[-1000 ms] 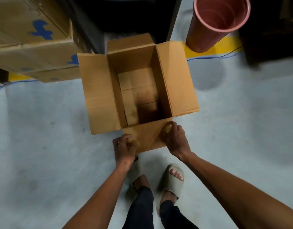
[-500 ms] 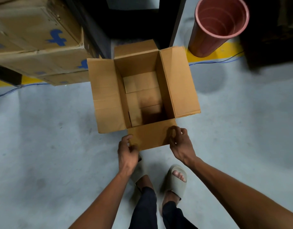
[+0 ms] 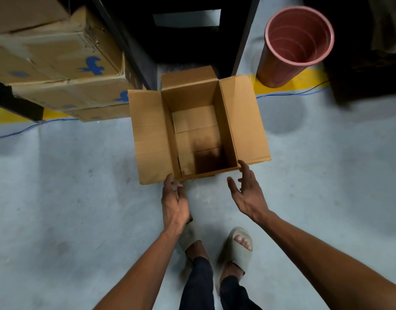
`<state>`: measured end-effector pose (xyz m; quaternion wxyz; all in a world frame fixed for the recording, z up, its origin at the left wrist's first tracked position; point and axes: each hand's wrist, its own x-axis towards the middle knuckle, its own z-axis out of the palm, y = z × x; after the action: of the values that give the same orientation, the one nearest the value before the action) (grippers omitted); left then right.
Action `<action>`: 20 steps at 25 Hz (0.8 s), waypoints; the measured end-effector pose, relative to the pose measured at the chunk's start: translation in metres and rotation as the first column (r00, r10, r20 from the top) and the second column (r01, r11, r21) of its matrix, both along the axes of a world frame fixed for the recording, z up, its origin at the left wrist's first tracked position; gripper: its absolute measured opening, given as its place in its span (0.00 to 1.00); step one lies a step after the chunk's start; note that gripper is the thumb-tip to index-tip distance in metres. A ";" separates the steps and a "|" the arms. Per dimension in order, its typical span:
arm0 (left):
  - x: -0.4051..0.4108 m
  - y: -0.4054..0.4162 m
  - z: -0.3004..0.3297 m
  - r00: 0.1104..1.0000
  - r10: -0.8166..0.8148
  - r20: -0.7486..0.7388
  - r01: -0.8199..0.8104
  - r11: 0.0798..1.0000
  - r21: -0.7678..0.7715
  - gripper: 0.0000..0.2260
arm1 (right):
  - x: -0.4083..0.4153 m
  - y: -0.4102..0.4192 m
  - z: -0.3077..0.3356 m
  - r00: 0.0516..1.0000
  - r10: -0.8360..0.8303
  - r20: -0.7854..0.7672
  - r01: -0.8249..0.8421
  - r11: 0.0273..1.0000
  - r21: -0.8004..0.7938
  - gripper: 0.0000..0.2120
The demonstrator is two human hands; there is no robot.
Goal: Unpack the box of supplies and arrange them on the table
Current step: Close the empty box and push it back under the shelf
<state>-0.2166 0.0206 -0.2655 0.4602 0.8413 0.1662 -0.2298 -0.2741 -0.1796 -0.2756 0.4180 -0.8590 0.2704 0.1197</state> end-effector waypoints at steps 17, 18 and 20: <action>0.047 0.012 -0.056 0.657 -0.753 0.028 0.641 0.578 0.504 0.35 | 0.047 -0.006 -0.061 0.810 0.529 -0.255 -0.582 0.779 -0.233 0.49; 0.051 0.014 -0.062 0.620 -0.785 -0.001 0.667 0.525 0.529 0.34 | 0.051 -0.007 -0.064 0.788 0.543 -0.292 -0.608 0.761 -0.225 0.50; 0.055 0.015 -0.071 0.580 -0.811 -0.077 0.704 0.451 0.548 0.32 | 0.056 -0.008 -0.067 0.757 0.558 -0.339 -0.637 0.746 -0.194 0.52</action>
<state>-0.1613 0.0359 -0.3361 0.0740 0.9339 -0.2188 -0.2727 -0.2183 -0.1879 -0.3424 0.1833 -0.9293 0.0454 0.3174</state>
